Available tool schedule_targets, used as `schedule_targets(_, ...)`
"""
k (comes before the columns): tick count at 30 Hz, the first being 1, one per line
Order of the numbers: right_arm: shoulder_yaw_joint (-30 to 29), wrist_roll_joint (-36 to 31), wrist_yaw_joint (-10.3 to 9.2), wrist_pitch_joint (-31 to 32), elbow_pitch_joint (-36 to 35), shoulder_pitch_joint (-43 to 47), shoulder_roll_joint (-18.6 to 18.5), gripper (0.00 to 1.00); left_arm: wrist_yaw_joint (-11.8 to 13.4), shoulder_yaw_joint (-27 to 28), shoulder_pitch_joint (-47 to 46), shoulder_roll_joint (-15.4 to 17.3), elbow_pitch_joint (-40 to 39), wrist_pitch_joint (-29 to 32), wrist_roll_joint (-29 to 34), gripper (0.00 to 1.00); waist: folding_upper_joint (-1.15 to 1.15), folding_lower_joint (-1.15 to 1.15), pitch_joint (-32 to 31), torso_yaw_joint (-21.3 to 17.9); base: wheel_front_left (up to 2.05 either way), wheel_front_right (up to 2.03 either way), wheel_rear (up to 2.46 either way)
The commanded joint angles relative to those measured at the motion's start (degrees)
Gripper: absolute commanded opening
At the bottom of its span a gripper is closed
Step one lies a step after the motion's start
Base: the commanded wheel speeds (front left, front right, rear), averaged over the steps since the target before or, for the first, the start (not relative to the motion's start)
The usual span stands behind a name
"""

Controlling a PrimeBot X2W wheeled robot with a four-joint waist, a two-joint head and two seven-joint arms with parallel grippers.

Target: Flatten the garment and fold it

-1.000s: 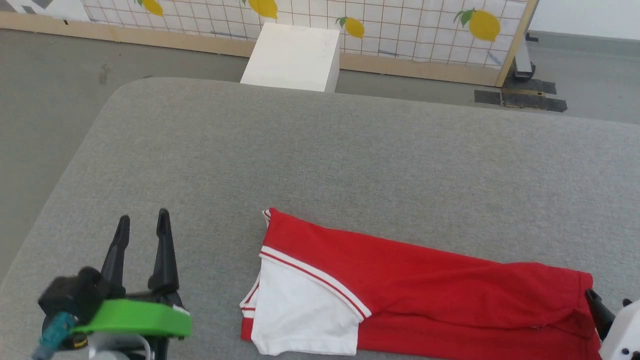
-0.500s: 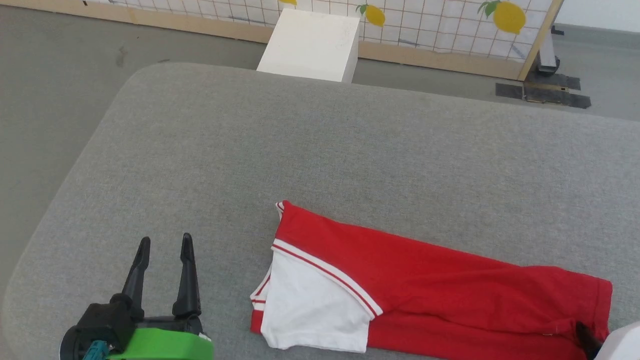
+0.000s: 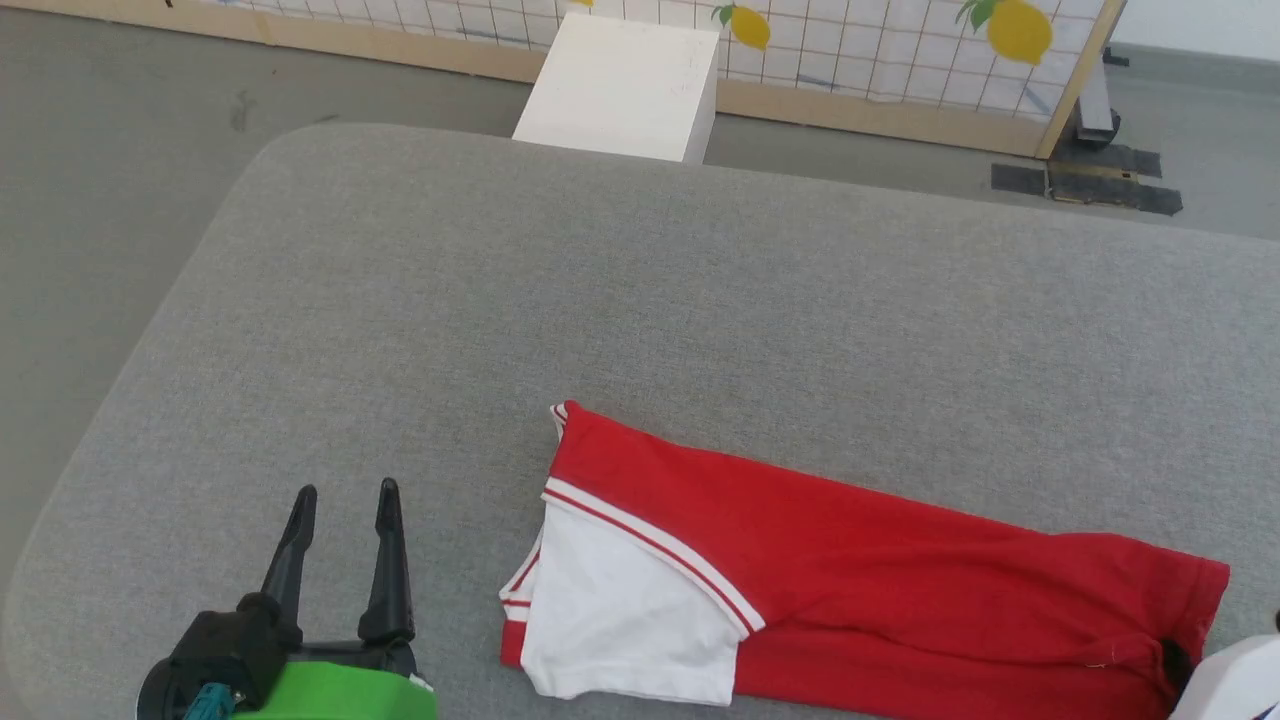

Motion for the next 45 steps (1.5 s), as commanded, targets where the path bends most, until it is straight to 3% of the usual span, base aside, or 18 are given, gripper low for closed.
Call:
schedule_targets(1,-0.8,-0.5,-0.13,-0.5,1.2,-0.1,-0.6,0.00,-0.3,0.1,0.6,-0.4,0.3,-0.3,0.4,1.00,0.00,0.00,-0.7,-0.7,0.00,0.00,0.00)
schedule_targets(7,-7.4,-3.9,-0.13,-1.9,1.9,-1.5,-6.0,0.00,-0.9,-0.4,0.6,-0.6,1.0,-0.3,0.5,1.00,0.00,0.00,-1.7,-1.6,0.00,0.00,0.00)
schedule_targets(11,-8.7,-4.6,-0.13,-1.8,2.6,-1.6,-7.0,0.00,-1.1,-0.7,0.9,-0.7,1.5,-0.3,0.5,1.00,0.00,0.00,-2.6,-1.8,0.00,0.00,0.00)
schedule_targets(20,-0.2,0.5,-0.13,3.9,-10.3,3.7,-5.3,0.00,-1.5,-1.2,2.7,-0.8,1.9,-0.3,0.2,1.00,0.00,0.00,-5.8,-2.0,0.00,0.00,0.00)
schedule_targets(22,4.9,2.9,-0.13,8.8,-18.5,6.4,-3.3,0.00,-1.6,-1.3,3.0,-0.8,1.9,-0.3,0.0,1.00,0.00,0.00,-6.7,-1.7,0.00,0.00,0.00)
schedule_targets(29,13.9,7.6,-0.13,14.9,-27.7,6.2,2.0,0.00,-1.7,-2.2,3.0,-0.8,2.0,-0.3,-0.5,1.00,0.00,0.00,-6.9,-0.4,0.00,0.00,0.00)
schedule_targets(36,21.3,11.5,-0.13,15.2,-26.2,1.8,4.1,0.00,-1.7,-3.0,1.5,-0.8,2.0,-0.3,-0.8,1.00,0.00,0.00,-5.3,2.1,0.00,0.00,0.00)
schedule_targets(39,24.4,15.5,-0.13,12.4,-22.5,-0.4,4.1,0.00,-1.7,-3.4,0.7,-0.8,2.2,-0.3,-1.1,1.00,0.00,0.00,-4.4,3.3,0.00,0.00,0.00)
schedule_targets(45,29.6,17.2,-0.13,7.5,-13.3,-5.3,4.1,0.00,-1.7,-4.5,-0.8,-0.8,2.9,-0.3,-1.5,1.00,0.00,0.00,-2.6,5.6,0.00,0.00,0.00)
